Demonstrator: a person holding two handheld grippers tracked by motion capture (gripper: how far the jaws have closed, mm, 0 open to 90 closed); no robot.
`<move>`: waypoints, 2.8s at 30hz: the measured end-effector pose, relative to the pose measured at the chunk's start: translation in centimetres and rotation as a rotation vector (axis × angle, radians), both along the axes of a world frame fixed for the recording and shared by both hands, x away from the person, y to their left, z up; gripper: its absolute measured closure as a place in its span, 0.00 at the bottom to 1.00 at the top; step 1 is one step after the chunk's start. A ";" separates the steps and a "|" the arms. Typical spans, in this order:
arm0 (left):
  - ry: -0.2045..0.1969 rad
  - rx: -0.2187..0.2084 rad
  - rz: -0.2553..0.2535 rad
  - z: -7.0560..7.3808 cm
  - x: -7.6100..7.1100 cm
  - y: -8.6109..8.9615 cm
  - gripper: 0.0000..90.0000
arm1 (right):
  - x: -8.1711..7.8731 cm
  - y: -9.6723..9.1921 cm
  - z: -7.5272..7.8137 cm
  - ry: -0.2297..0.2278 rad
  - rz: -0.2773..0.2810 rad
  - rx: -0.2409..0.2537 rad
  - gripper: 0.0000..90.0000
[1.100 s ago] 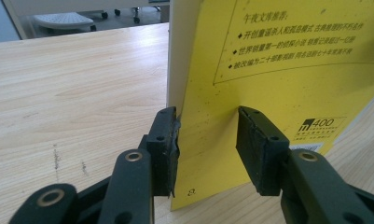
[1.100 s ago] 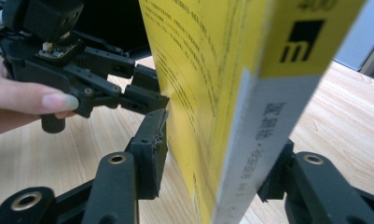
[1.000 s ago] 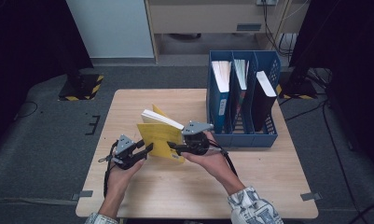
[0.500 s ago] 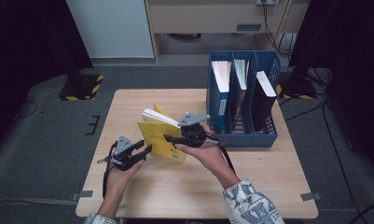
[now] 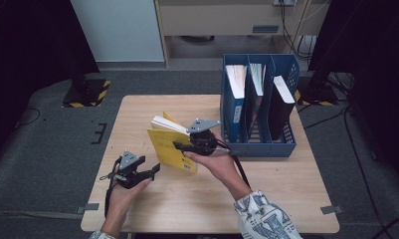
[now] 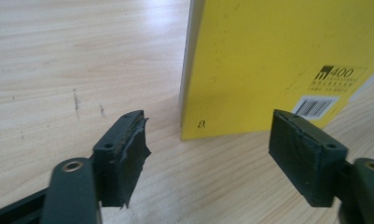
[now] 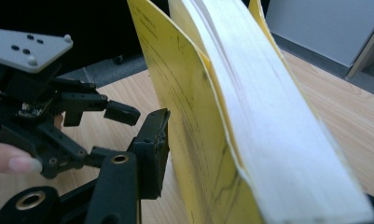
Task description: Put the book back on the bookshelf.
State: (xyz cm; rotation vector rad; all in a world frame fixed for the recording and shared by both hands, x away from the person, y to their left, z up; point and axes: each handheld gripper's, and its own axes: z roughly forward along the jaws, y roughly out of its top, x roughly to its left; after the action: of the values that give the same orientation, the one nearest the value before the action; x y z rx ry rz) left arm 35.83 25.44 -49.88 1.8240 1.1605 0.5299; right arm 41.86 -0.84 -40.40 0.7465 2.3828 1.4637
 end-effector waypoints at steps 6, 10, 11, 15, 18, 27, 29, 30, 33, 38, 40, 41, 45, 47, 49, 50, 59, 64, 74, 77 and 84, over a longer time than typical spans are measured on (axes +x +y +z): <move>0.013 0.017 0.040 -0.3 0.5 0.6 0.14 | 0.2 0.0 0.0 0.010 0.000 0.021 0.63; 0.016 0.012 0.039 -0.3 0.5 0.8 0.13 | 0.6 0.0 -0.1 0.019 -0.001 0.040 0.67; 0.016 0.012 0.039 -0.3 0.5 0.8 0.13 | 0.6 0.0 -0.1 0.019 -0.001 0.040 0.67; 0.021 0.013 0.032 -0.4 0.5 0.8 0.13 | 0.7 0.1 -0.1 0.026 0.006 0.053 0.67; 0.023 0.008 0.031 -0.4 0.5 0.7 0.13 | 0.9 0.2 -0.3 0.027 0.004 0.055 0.66; 0.033 0.000 0.041 -0.5 0.7 1.1 0.14 | 1.4 0.2 -0.3 0.044 0.009 0.063 0.80; 0.036 -0.003 0.047 -0.6 0.7 1.3 0.14 | 1.5 0.1 -0.2 0.044 -0.002 0.057 0.82; 0.036 -0.003 0.050 -0.6 0.7 1.4 0.14 | 1.7 0.0 -0.1 0.049 -0.009 0.057 0.82; 0.045 -0.002 0.063 -0.7 0.8 1.8 0.14 | 2.0 -0.2 0.4 0.070 -0.030 0.061 0.83; 0.075 0.013 0.070 -1.1 1.1 2.1 0.14 | 1.7 -0.8 1.4 0.077 -0.059 0.087 0.83; 0.085 0.016 0.074 -1.2 1.2 2.2 0.14 | 1.7 -1.1 1.7 0.078 -0.066 0.097 0.83; 0.092 0.021 0.072 -1.3 1.2 2.2 0.14 | 1.6 -1.3 1.9 0.081 -0.069 0.109 0.83; 0.107 0.031 0.073 -1.5 1.3 2.4 0.12 | 1.4 -2.5 2.5 0.120 -0.086 0.129 0.83; 0.126 0.049 0.070 -1.8 1.5 2.3 0.12 | 0.9 -3.0 2.6 0.119 -0.090 0.123 0.83; 0.145 0.067 0.063 -2.2 1.6 2.2 0.10 | 0.5 -3.7 2.5 0.119 -0.096 0.125 0.83; 0.154 0.082 0.062 -2.3 1.7 2.2 0.10 | 0.3 -4.1 2.5 0.122 -0.101 0.129 0.83; 0.192 0.120 0.083 -2.8 1.9 2.2 0.08 | -1.5 -7.8 2.5 0.118 -0.144 0.158 0.83; 0.193 0.131 0.078 -3.0 1.9 2.1 0.08 | -2.7 -10.2 2.5 0.113 -0.173 0.164 0.83; 0.204 0.140 0.081 -3.3 1.9 2.0 0.08 | -3.8 -13.9 2.6 0.129 -0.229 0.196 0.83; 0.203 0.141 0.083 -3.3 1.9 2.0 0.08 | -3.8 -14.4 2.8 0.131 -0.240 0.206 0.83; 0.187 0.157 0.081 -3.5 1.8 2.0 0.06 | -3.5 -15.9 5.1 0.120 -0.262 0.248 0.83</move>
State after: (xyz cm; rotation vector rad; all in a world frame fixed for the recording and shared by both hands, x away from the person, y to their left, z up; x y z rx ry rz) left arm 37.64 27.48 -53.37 2.0013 1.3557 0.5170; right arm 38.33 -16.75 -35.29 1.1869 2.1048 1.6554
